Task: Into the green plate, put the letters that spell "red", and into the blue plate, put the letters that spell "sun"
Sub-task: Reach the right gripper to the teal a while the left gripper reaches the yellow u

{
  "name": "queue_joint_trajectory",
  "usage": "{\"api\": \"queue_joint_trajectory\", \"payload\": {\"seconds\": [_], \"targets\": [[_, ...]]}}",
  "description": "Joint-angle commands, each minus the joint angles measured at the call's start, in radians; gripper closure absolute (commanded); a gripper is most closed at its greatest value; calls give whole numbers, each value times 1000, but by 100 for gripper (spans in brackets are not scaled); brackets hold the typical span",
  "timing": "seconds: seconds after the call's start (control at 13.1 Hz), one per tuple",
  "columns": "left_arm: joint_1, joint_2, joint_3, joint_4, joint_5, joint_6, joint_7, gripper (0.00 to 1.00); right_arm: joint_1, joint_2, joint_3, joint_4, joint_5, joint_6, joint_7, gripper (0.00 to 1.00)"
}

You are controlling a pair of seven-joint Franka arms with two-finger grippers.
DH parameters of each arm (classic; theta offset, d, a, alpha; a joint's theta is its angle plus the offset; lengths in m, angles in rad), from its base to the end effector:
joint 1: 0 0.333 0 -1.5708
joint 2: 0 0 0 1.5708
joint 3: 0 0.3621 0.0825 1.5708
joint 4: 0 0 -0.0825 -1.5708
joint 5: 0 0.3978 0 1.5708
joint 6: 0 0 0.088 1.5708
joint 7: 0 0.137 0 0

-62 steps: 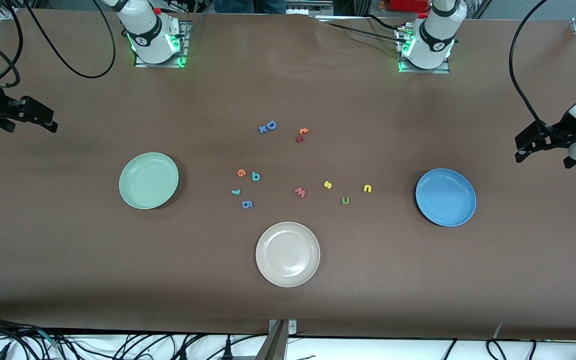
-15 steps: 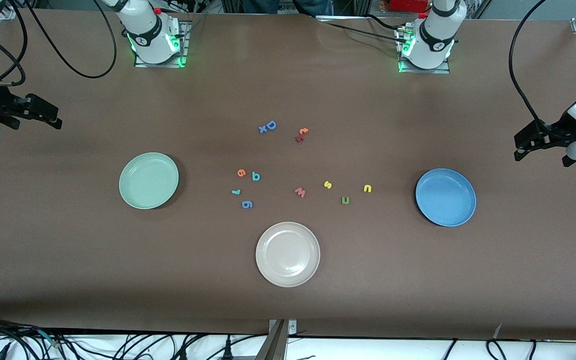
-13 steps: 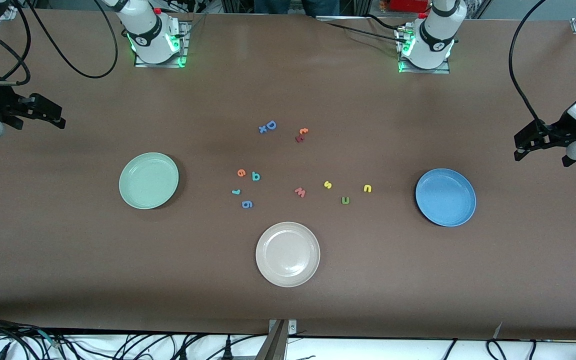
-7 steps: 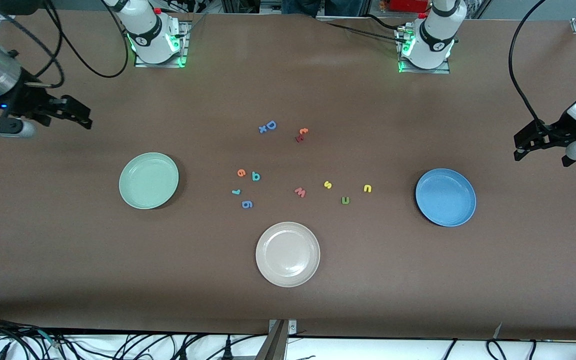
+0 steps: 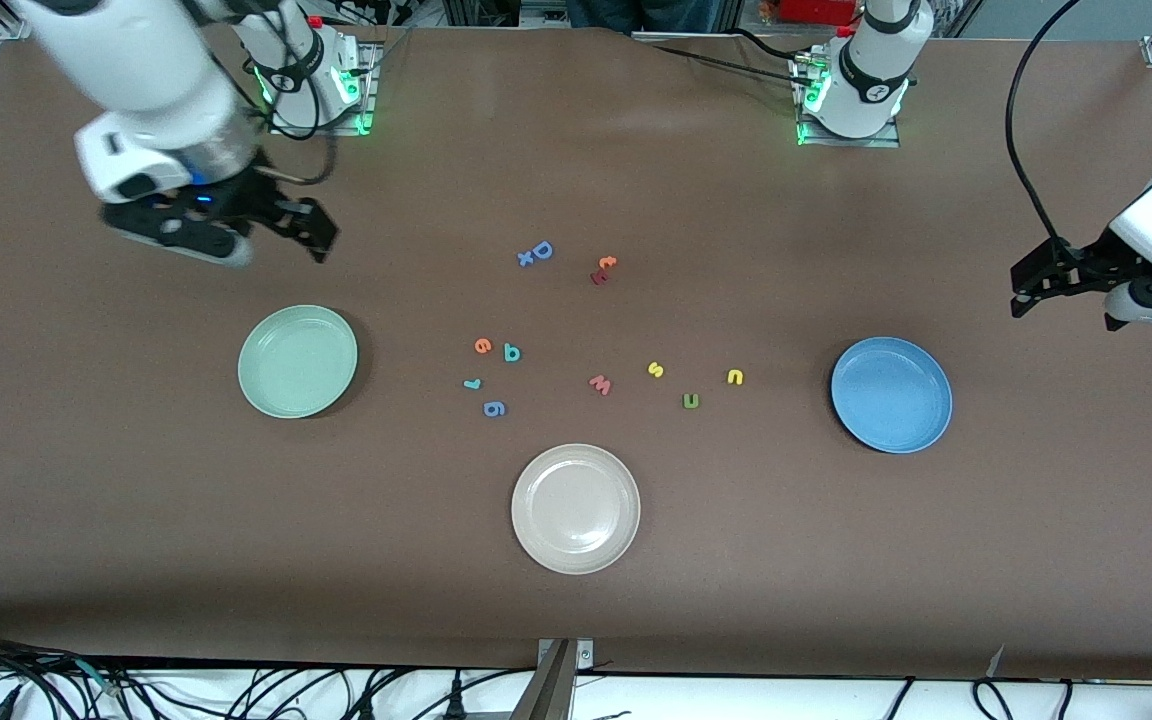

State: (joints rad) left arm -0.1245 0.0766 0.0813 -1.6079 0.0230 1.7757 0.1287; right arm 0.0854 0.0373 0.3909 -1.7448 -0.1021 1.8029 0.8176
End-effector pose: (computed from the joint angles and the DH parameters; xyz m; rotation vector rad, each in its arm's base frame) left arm 0.6141 -0.0257 0.5963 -3.0936 0.2731 -0.1400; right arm 0.5334 0.2585 0.5559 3.0466 -0.4907 0.1087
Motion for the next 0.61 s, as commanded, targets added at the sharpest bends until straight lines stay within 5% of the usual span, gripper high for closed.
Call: {"api": "queue_joint_trajectory", "payload": {"seconds": [0.0,0.23,0.53], "targets": [[-4,23,-15,-35,-38,1,54,0,123,99,0,-7,-132,91,228,0],[-33,64,-20,-49,-38,25,55,0,235,297,0,31,-299,225,463,0],[-78,153,-18,-49,-32,85,57,0,270,389,2,51,-266,269,475,0]]}}
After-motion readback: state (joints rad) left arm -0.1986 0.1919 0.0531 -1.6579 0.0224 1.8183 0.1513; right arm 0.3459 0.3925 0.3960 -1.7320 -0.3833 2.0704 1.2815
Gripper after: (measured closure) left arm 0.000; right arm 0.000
